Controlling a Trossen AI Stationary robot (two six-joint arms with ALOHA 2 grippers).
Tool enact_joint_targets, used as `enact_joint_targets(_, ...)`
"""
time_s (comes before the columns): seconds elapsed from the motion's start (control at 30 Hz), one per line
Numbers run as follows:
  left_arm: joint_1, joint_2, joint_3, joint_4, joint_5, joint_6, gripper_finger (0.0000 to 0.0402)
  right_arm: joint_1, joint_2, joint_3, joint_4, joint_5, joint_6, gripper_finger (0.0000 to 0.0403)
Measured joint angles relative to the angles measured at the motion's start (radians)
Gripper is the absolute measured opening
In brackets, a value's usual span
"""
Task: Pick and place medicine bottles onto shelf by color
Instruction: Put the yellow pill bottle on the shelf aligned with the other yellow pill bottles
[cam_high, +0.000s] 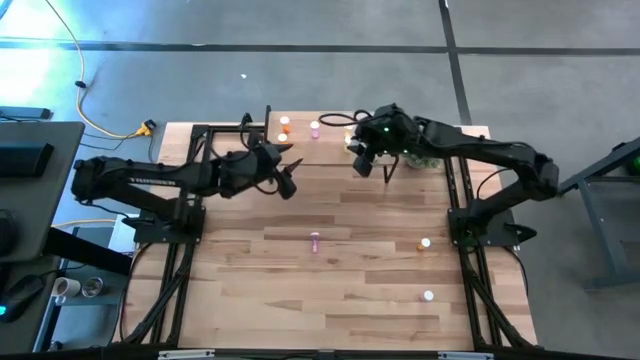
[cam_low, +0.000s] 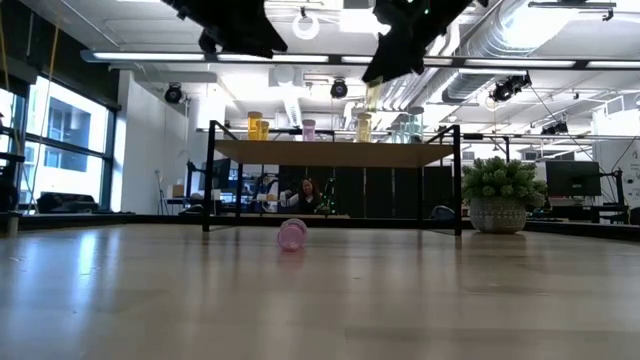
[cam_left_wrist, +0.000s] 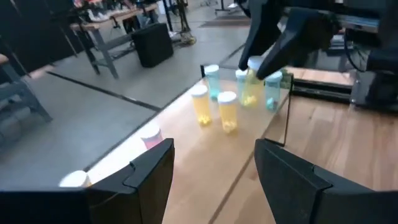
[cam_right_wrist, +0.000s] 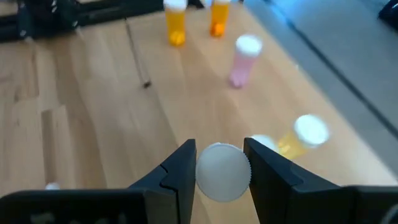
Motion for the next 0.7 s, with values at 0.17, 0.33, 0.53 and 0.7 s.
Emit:
enact_joint_targets(0.17, 0.054, 0.002, -0.001, -0.005, 0.074, -0.003, 0.0211, -0.008, 0.041, 0.0, -0.014, -0.054, 0.022, 0.0112)
enact_joint_targets(0.33, 0.091, -0.003, -0.001, -0.004, 0.133, -0.003, 0.0211, -0.008, 0.056, 0.0, -0.011, -0.078, 0.029, 0.0112)
enact_joint_targets(0.53, 0.115, -0.003, -0.001, -0.004, 0.149, 0.007, 0.0211, -0.021, 0.068, -0.001, -0.001, -0.081, 0.03, 0.0112)
enact_joint_targets(0.7, 0.126, -0.003, -0.001, -0.005, 0.149, 0.015, 0.0211, -0.04, 0.09, -0.001, 0.004, -0.112, 0.047, 0.0112)
